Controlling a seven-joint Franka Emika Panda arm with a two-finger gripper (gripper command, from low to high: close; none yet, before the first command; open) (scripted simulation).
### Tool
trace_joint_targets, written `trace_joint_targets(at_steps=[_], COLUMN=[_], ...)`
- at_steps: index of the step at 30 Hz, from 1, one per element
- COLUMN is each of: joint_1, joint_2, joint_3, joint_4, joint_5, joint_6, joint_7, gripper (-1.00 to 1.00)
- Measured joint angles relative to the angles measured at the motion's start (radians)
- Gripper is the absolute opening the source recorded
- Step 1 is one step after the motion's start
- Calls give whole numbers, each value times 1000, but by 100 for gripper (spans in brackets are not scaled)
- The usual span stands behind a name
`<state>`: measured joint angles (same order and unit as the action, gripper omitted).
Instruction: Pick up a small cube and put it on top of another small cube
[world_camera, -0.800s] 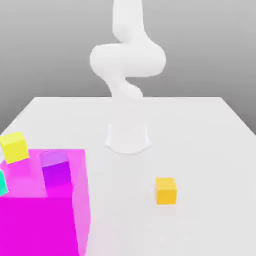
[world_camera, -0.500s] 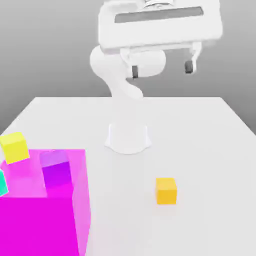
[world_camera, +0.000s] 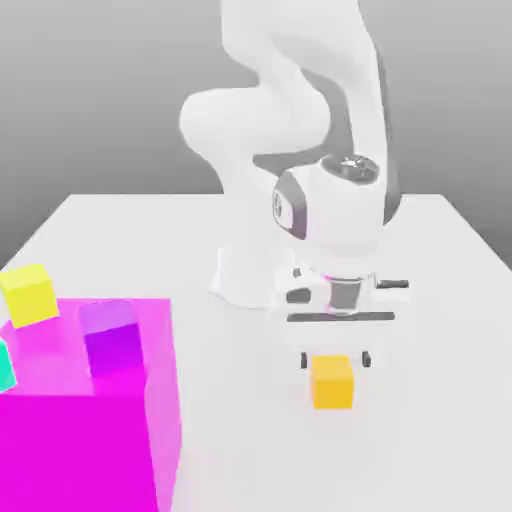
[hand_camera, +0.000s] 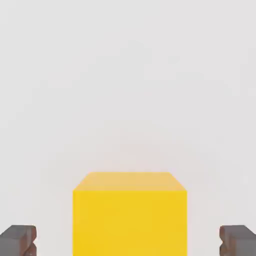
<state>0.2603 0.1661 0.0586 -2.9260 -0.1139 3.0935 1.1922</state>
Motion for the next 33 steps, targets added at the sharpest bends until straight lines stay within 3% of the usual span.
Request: trace_joint_targets(at_steps=[1,8,14,17,25,33], joint_1=[33,46,-5,11,-68,-200], joint_2=[35,43,-146,-236,-269,-313], joint_3=[-32,-45,40,42,-5,-151], joint_4=[5,6,-25,-30,228,517], joint_5=[-3,-5,117,122,-45,-100], joint_6=[29,38,-120,-212,-544,-887], joint_7=[5,8,-83,-87,-181,-449], gripper=[-100,-100,-100,-100,-100,-100])
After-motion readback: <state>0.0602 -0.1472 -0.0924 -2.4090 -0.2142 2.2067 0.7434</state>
